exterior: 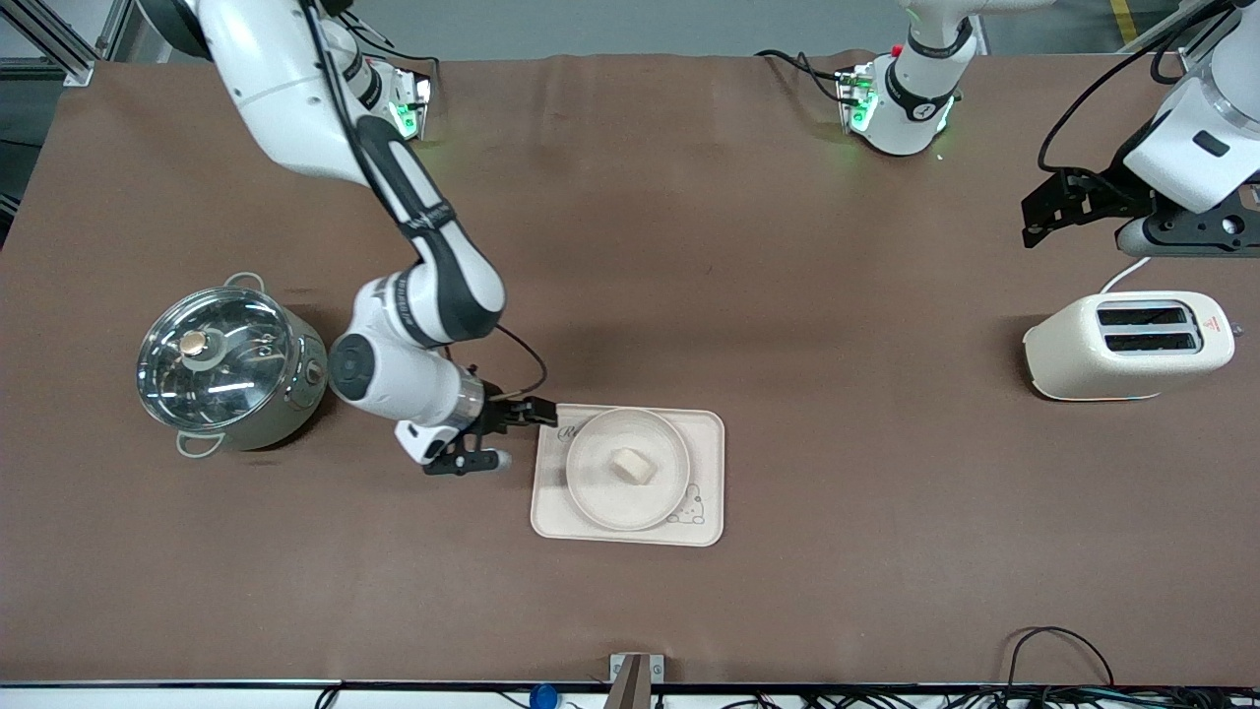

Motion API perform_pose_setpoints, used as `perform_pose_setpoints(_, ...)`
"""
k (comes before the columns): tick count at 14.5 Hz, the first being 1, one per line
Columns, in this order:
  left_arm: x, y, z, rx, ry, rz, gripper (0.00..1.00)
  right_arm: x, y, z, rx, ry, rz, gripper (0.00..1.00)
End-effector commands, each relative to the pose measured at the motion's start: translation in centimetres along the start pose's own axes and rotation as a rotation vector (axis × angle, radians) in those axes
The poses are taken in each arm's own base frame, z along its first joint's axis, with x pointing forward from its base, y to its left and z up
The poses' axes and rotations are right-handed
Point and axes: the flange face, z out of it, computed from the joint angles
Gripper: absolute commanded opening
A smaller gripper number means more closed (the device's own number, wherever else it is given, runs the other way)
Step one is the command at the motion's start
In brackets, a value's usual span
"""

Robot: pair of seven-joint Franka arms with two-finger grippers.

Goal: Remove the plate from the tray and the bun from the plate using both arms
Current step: 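Reach the right gripper to the rim of the white plate on the tray, then lift the plate off the tray with the right gripper while the left gripper moves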

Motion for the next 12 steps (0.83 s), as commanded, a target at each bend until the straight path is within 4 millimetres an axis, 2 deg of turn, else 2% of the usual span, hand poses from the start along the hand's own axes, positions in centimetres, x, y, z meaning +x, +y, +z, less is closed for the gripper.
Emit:
perform_pose_setpoints(1,0.4,-0.2,-0.3,-0.024,-0.002,0.014,1.0,1.2,-2.4,2.2,0.021,0.022,0.066,0.98)
perform_pose_setpoints(2,0.4,-0.1,-0.3,-0.024,-0.002,0.016,1.0,1.4,-2.7,3.1,0.019,0.021,0.078,0.96)
perform_pose_setpoints(4,0.5,-0.2,0.0,-0.024,-0.005,0.014,1.0,1.7,-2.9,4.2,0.019,0.024,0.074,0.81)
perform_pose_setpoints(6,0.6,-0.1,0.2,-0.023,-0.009,0.017,1.0,2.2,-2.4,4.7,0.02,0.028,0.084,0.51)
perform_pose_setpoints(9,0.6,-0.1,0.2,-0.023,-0.009,0.017,1.0,2.5,-2.3,5.4,0.021,0.075,0.069,0.12)
perform_pose_setpoints(10,0.6,0.0,0.2,-0.023,-0.009,0.019,1.0,2.4,-2.4,5.6,0.021,0.078,0.064,0.04)
perform_pose_setpoints(12,0.6,0.1,0.3,-0.023,-0.012,0.02,1.0,2.5,-2.8,4.9,0.03,0.082,0.063,0.03)
